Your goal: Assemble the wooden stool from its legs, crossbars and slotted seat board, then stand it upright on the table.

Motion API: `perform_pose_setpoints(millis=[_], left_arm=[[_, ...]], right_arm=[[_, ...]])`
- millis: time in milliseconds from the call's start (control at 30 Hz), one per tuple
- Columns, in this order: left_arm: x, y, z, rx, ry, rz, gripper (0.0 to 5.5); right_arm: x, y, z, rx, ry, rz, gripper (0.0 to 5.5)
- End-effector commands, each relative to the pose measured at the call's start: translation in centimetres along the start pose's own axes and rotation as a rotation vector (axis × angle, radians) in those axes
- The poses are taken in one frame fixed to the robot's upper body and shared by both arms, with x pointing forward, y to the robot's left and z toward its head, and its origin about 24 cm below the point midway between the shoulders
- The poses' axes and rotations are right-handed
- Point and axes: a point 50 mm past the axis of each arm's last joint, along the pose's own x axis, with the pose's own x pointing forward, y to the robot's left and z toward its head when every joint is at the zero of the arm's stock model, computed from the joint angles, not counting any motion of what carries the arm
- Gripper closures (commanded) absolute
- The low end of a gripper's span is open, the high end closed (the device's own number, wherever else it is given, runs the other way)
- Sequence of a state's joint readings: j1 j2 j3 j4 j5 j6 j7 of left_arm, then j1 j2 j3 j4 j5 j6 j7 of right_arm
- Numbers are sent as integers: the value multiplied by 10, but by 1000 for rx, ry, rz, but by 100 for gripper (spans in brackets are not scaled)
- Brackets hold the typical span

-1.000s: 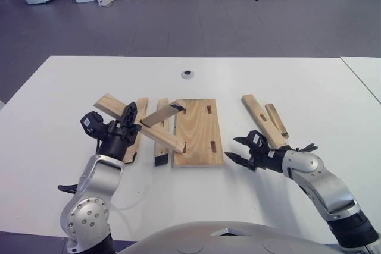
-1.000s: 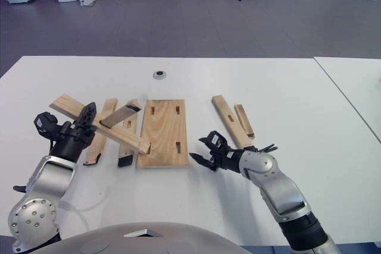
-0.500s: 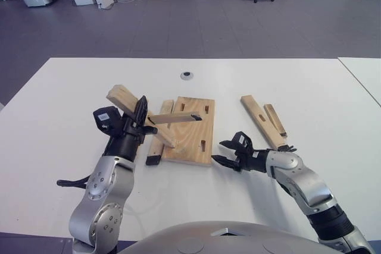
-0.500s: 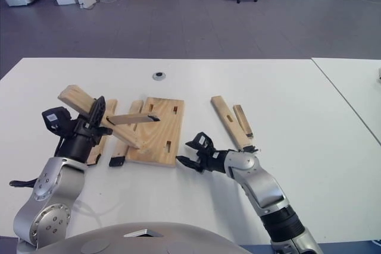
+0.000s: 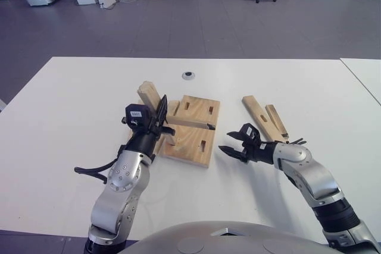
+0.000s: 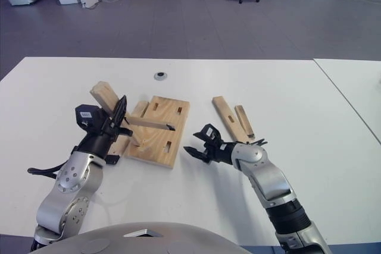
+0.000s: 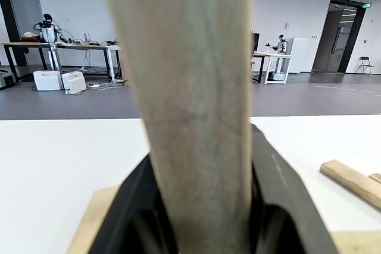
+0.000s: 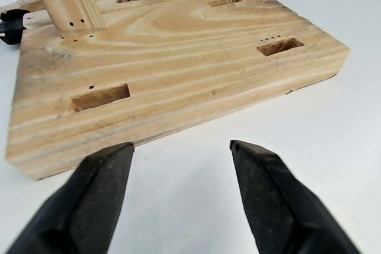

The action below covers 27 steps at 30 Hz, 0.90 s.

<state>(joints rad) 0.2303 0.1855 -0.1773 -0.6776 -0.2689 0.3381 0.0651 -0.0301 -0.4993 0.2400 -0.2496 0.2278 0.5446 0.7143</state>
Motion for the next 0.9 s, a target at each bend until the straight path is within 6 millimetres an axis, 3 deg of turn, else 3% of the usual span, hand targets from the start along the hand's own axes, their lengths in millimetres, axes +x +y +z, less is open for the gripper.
perform_pose_setpoints(millis=[33,133,333,467,633,700,833,867,900], left_arm=[[4,1,0,-132,9,-59,448],[9,4,11,-162,-40,-113,387],[10,18,32,-254,-117,-219,293],[10,11,45,-311,-103,-374,224],[-4,-12,62,-484,-27,-617,140],[-6,-10,74,-426,-32,-656,115],[17,17,124,-298,-247,-536,115],[26,29,130,-274,-281,-440,115],[36,40,124,-240,-244,-337,115]], right_arm=[[-2,-10,8,-26,-13,-32,248],[-1,-13,13,-29,-38,-50,248],[-15,-44,24,-39,-103,-207,248],[-32,-63,28,-57,-128,-311,248],[-43,-80,38,-68,-182,-416,248],[-44,-83,39,-69,-191,-434,248],[-47,-87,39,-71,-201,-477,248],[-48,-90,38,-66,-205,-502,248],[-48,-93,38,-59,-205,-524,248]])
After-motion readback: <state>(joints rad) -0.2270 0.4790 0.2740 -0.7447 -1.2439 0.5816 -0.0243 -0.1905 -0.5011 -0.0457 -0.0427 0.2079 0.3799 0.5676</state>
